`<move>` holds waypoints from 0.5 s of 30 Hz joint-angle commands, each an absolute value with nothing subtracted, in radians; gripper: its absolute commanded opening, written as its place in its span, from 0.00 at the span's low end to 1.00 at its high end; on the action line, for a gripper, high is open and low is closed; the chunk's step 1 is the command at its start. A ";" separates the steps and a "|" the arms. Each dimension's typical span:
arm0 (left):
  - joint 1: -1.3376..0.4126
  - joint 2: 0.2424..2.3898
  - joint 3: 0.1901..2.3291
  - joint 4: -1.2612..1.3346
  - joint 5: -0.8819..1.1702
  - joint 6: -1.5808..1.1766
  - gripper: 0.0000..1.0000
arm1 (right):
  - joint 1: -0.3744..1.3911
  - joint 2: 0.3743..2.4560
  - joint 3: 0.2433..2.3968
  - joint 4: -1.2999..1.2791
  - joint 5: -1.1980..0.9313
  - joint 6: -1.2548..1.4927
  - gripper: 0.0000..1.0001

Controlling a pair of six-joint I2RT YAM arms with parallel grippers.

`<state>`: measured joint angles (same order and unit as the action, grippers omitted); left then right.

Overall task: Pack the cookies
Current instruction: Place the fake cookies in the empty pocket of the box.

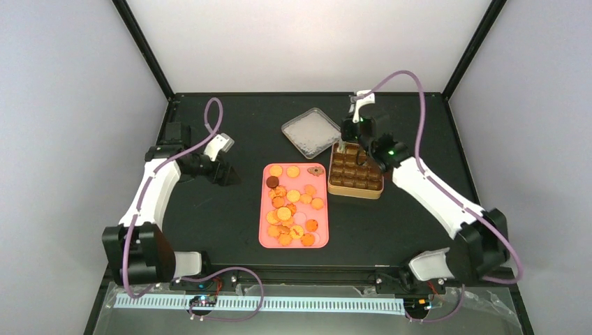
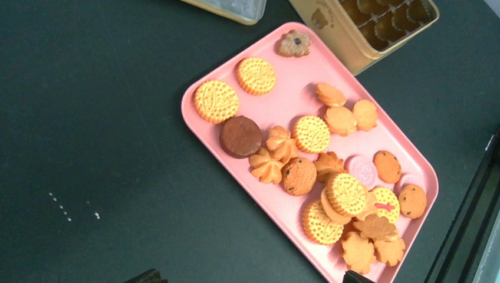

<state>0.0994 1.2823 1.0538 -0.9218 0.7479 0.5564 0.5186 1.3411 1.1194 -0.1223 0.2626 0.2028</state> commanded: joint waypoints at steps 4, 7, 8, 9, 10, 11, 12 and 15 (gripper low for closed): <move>0.033 1.430 1.048 -0.813 0.698 0.511 0.81 | 0.506 1.498 1.263 -0.088 0.261 0.083 0.01; -0.014 1.478 1.045 -0.771 0.662 0.495 0.80 | 0.505 1.541 1.303 -0.088 0.268 0.043 0.01; -0.030 1.493 1.046 -0.761 0.652 0.489 0.80 | 0.506 1.555 1.313 -0.089 0.267 0.030 0.01; -0.046 1.511 1.047 -0.747 0.642 0.480 0.80 | 0.505 1.567 1.323 -0.091 0.268 0.019 0.01; -0.061 1.530 1.049 -0.733 0.630 0.471 0.80 | 0.505 1.577 1.330 -0.094 0.265 0.008 0.01; -0.076 1.555 1.052 -0.722 0.620 0.462 0.79 | 0.505 1.588 1.337 -0.101 0.264 0.002 0.01; -0.090 1.575 1.056 -0.707 0.606 0.448 0.79 | 0.503 1.599 1.342 -0.109 0.260 -0.003 0.01; -0.132 1.635 1.076 -0.685 0.567 0.419 0.78 | 0.502 1.605 1.330 -0.114 0.247 -0.010 0.01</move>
<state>-0.0879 1.5696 1.0393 -0.7467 0.6365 0.4732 0.5117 1.5963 1.3151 -0.1226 0.2520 0.0303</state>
